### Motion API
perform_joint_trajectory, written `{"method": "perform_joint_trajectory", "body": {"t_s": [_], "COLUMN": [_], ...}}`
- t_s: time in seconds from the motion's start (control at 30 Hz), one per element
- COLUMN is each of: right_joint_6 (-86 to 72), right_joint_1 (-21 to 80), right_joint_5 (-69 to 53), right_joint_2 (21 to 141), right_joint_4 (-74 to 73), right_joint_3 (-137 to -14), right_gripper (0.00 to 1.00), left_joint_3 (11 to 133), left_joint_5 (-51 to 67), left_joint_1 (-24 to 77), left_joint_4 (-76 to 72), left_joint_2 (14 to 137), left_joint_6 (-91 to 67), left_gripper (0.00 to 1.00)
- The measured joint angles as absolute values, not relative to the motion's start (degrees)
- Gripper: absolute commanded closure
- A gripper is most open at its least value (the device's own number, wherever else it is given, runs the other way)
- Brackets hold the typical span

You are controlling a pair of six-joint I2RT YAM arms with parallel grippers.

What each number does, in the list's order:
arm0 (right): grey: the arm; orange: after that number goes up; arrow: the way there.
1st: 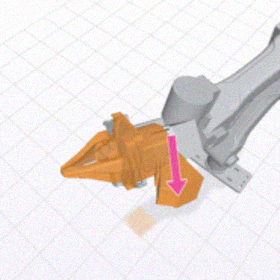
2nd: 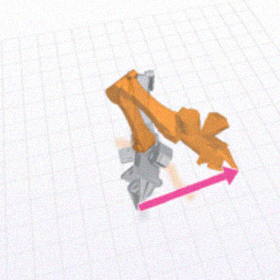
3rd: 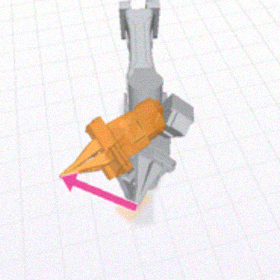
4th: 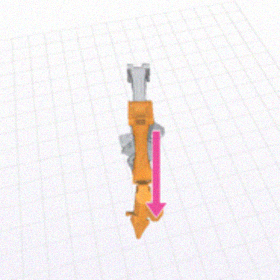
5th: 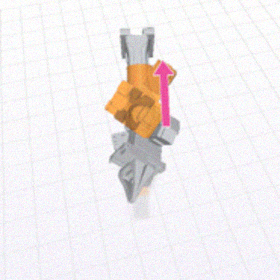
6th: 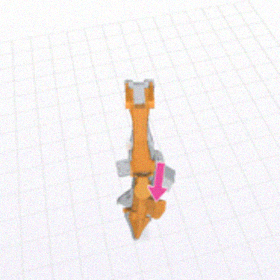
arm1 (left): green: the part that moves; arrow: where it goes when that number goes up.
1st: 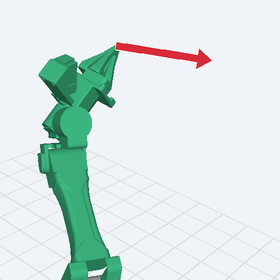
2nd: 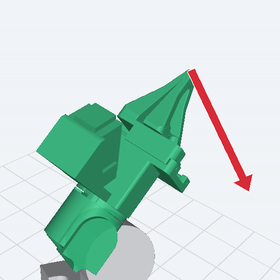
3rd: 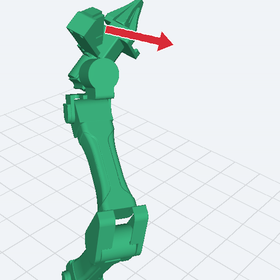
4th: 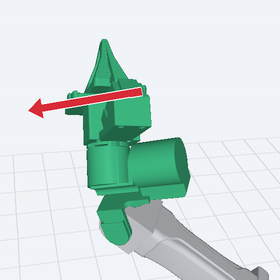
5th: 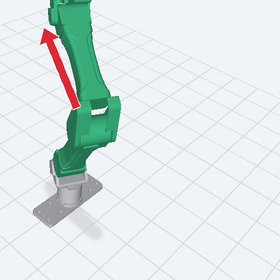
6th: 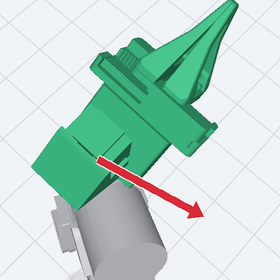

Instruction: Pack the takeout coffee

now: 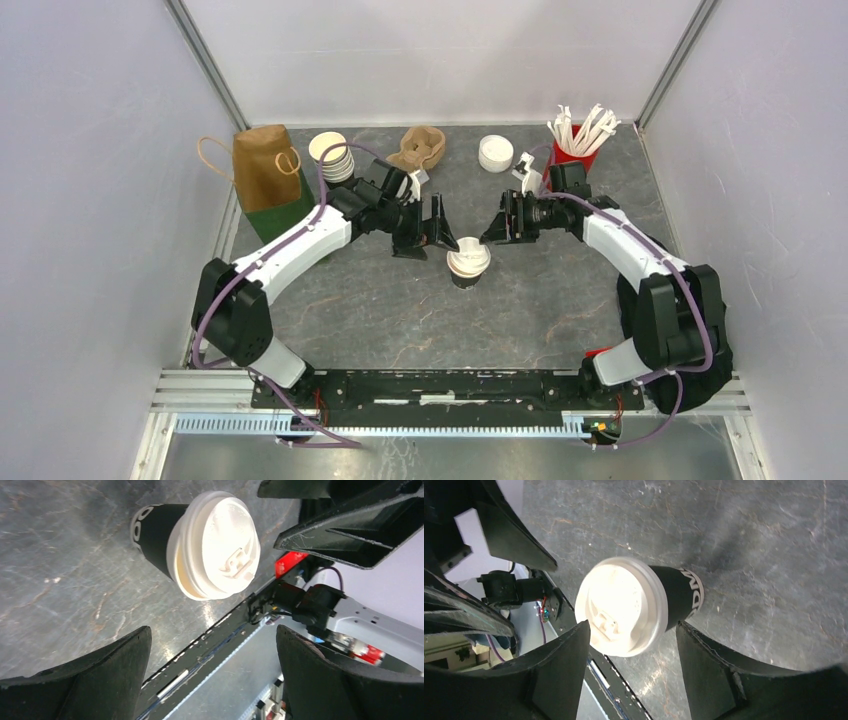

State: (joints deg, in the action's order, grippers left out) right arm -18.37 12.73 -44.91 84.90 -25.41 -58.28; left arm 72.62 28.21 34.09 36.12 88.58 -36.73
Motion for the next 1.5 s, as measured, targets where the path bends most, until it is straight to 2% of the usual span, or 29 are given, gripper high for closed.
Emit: {"method": "perform_joint_trajectory", "body": {"t_s": [0.1,0.23,0.57,0.9,1.17,1.5], "right_joint_6": [-18.68,-18.09,-16.03,-16.05,-16.45,-16.8], "right_joint_1": [13.19,13.52,13.91,14.92,14.96,13.72], "right_joint_5": [-46.85,-47.83,-49.3,-50.52,-50.26,-47.29], "right_joint_2": [86.67,89.62,92.84,92.27,89.58,87.18], "right_joint_4": [-22.04,-20.86,-20.6,-20.18,-20.08,-20.34], "right_joint_3": [-58.28,-59.11,-60.29,-60.1,-59.64,-58.0], "right_gripper": [0.36,0.36,0.48,0.54,0.5,0.34], "left_joint_3": [69.91,66.65,61.91,59.59,59.48,58.67], "left_joint_5": [31.14,33.36,33.91,34.87,34.81,32.82], "left_joint_1": [33.91,33.85,33.85,34.28,35.4,35.48], "left_joint_4": [31.9,27.16,19.35,13.06,11.35,11.46], "left_joint_2": [88.9,89.43,90.7,92.77,92.79,92.79], "left_joint_6": [-39.46,-42.37,-46.11,-50.04,-51.11,-51.16], "left_gripper": [0.05,0.07,0.06,0.16,0.21,0.3]}}
